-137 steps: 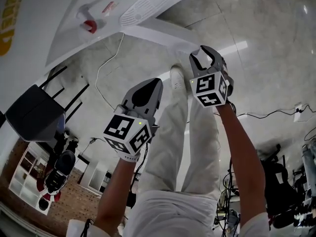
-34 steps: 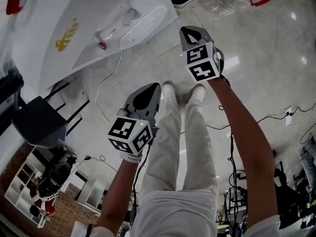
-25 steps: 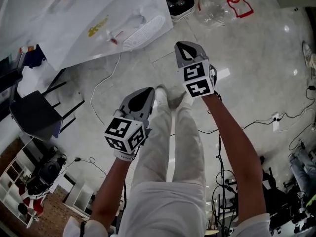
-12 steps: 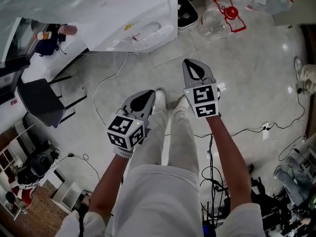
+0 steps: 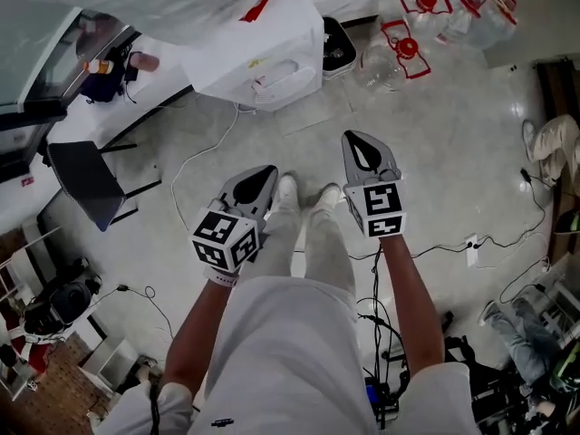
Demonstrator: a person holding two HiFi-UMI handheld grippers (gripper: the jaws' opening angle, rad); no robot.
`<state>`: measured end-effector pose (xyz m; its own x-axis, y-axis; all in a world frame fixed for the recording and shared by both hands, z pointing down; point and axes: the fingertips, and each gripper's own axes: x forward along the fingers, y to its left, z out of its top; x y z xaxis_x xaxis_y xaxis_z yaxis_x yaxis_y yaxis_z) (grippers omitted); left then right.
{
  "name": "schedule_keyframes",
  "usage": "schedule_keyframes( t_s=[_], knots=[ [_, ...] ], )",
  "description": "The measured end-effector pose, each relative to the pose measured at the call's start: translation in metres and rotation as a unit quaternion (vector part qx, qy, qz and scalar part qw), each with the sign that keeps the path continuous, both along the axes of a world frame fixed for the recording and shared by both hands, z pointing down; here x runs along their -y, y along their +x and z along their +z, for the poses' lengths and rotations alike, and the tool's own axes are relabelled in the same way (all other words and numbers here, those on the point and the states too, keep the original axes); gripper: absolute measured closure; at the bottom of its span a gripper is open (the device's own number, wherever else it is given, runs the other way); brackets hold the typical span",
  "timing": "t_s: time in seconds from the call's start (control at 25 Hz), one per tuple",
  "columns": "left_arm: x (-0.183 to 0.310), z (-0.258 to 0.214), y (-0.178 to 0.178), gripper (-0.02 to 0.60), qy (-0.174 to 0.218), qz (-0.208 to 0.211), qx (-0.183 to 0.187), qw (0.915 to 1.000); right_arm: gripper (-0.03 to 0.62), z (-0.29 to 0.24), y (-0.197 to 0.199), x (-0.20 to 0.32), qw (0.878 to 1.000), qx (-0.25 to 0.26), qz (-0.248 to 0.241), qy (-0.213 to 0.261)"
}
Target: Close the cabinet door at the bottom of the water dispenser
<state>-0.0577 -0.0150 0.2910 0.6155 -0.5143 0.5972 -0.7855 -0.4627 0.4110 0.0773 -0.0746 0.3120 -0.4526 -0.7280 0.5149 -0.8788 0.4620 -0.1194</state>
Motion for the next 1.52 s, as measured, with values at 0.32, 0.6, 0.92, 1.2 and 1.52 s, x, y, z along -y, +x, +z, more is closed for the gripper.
schedule_keyframes(
  t_s=[0.32,0.6,0.92,1.2,1.52],
  knots=[
    [-0.01,-0.056,0.005,0.576,0.034,0.016,-0.013,0.9992,0.583,-0.069,0.016,-0.026,0.999,0.003,0.024,0.032],
    [-0.016,-0.1,0.006,0.577,0.062,0.025,-0.025,0.9975,0.583,-0.118,0.019,-0.054,0.997,0.027,0.051,0.048],
    [-0.02,-0.142,0.007,0.576,0.091,0.023,-0.042,0.9947,0.583,-0.169,0.037,-0.086,0.995,0.05,0.056,0.059],
    [-0.021,-0.166,0.014,0.577,0.114,0.039,-0.052,0.9914,0.584,-0.195,0.05,-0.107,0.996,0.016,0.046,0.07],
    [-0.03,-0.179,0.024,0.577,0.122,0.054,-0.061,0.9891,0.584,-0.215,0.056,-0.125,0.99,0.065,0.096,0.078]
  ],
)
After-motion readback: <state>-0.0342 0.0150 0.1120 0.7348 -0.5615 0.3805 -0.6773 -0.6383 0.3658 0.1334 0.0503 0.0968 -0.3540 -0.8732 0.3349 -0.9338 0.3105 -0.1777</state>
